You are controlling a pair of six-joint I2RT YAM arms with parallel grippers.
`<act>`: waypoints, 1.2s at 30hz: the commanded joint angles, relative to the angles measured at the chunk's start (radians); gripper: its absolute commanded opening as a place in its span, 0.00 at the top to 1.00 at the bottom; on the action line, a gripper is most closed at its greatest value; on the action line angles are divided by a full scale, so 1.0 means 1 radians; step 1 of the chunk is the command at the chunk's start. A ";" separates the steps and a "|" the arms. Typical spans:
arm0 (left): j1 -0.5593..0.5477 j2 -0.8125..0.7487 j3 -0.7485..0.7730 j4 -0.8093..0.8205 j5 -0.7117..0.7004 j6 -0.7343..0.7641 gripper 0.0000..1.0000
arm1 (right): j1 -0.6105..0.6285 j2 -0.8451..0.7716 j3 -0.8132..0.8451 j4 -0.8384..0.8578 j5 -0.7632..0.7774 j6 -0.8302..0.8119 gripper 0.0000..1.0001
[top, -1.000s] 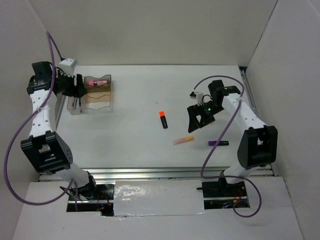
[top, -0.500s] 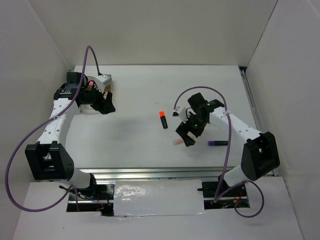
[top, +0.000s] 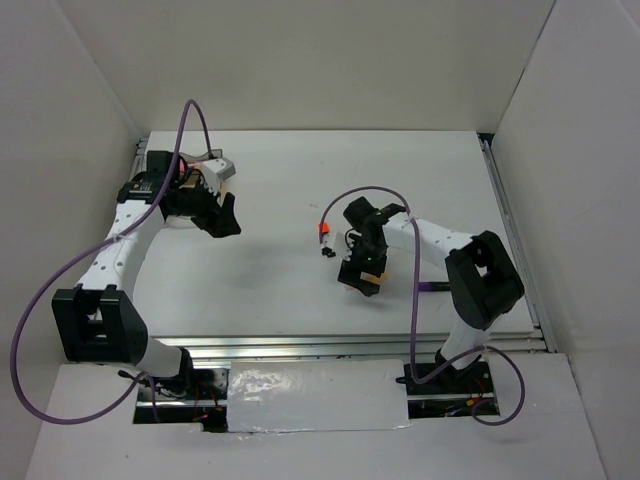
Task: Sort the stationery into containers
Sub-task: Pick up the pen from the center of the board.
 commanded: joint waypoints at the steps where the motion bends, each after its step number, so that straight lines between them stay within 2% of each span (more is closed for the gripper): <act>1: -0.001 -0.021 0.001 0.025 0.018 -0.019 0.20 | 0.016 0.028 0.014 0.068 0.057 -0.065 0.01; 5: -0.001 -0.024 -0.005 0.033 0.014 -0.019 0.20 | 0.023 0.042 -0.027 0.111 0.095 -0.085 0.05; 9: -0.001 -0.027 -0.008 0.038 0.012 -0.024 0.20 | 0.030 0.048 -0.062 0.141 0.124 -0.101 0.15; 29: 0.050 -0.023 -0.009 0.035 0.052 -0.039 0.20 | 0.048 0.071 -0.107 0.138 0.130 -0.092 0.44; 33: 0.060 -0.026 -0.008 0.031 0.063 -0.044 0.20 | 0.048 0.077 -0.095 0.116 0.117 -0.077 0.56; 34: 0.063 -0.026 -0.008 0.030 0.066 -0.046 0.20 | 0.050 0.077 -0.093 0.113 0.110 -0.069 0.70; 36: 0.074 -0.024 -0.006 0.025 0.077 -0.046 0.20 | 0.051 0.077 -0.087 0.102 0.104 -0.063 0.87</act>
